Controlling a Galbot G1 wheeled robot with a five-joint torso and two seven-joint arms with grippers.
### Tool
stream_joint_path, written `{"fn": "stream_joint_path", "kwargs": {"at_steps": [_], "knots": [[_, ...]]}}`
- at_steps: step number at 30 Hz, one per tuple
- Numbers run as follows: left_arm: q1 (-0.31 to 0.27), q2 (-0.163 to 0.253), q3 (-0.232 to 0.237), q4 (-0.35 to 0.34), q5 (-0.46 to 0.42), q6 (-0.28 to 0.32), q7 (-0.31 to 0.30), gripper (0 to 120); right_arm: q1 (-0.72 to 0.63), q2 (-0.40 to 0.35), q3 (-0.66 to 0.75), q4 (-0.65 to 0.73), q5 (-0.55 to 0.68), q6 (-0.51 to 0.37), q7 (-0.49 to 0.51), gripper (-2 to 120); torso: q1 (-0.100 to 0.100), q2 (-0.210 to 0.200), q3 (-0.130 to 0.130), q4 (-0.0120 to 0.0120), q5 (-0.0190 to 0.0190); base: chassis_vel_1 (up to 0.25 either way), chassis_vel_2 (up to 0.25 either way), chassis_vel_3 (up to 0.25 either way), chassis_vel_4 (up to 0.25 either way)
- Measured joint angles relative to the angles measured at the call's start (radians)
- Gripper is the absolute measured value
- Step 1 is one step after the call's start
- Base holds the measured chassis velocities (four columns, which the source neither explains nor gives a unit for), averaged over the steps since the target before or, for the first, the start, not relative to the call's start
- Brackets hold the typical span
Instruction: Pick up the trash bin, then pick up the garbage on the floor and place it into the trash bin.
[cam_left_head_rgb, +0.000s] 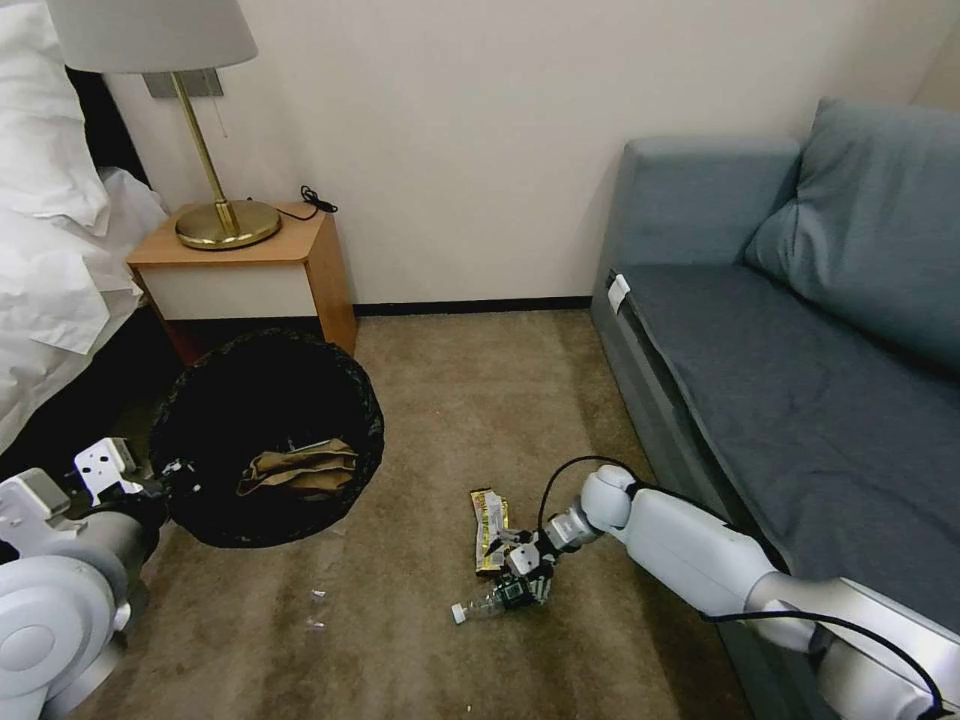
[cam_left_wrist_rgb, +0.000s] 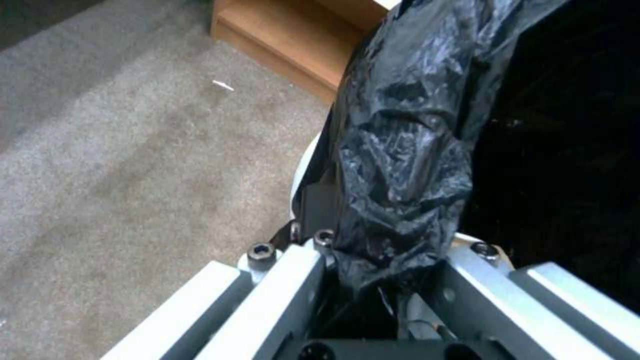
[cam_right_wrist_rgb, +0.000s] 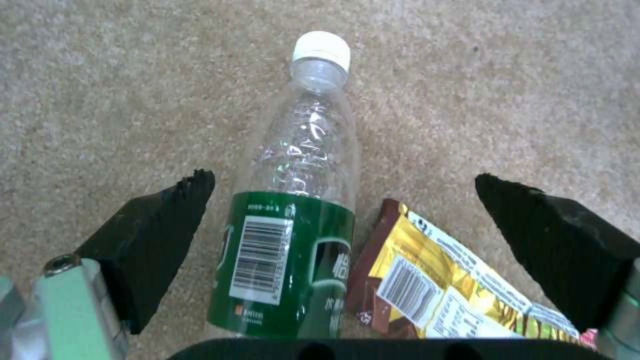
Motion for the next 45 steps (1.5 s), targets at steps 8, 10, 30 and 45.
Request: {"fn": "stream_joint_path", "kwargs": {"at_steps": [8, 10, 30, 45], "knots": [[-0.011, -0.003, 0.009, 0.012, 0.002, -0.001, 0.001, 1, -0.026, -0.007, 0.002, -0.01, -0.025, 0.01, 0.006, 100, 0.0, 0.0, 0.0, -0.0006, -0.0001, 0.0, 0.0, 0.0, 0.0], [-0.015, -0.004, 0.013, 0.014, 0.003, -0.001, 0.001, 1, -0.031, -0.006, 0.003, -0.014, -0.027, 0.011, 0.011, 100, 0.0, 0.0, 0.0, -0.0005, 0.0, 0.0, 0.0, 0.0, 0.0], [-0.021, -0.008, 0.021, 0.023, 0.012, -0.002, 0.005, 1, -0.032, 0.056, 0.032, -0.104, -0.084, 0.051, 0.021, 99, 0.0, 0.0, 0.0, -0.0002, 0.0, 0.0, 0.0, 0.0, 0.0], [-0.015, -0.008, 0.02, 0.014, 0.013, -0.005, 0.007, 1, -0.042, 0.063, 0.048, -0.131, -0.097, 0.051, 0.009, 48, 0.0, 0.0, 0.0, -0.0002, 0.0, 0.0, 0.0, 0.0, 0.0]]}}
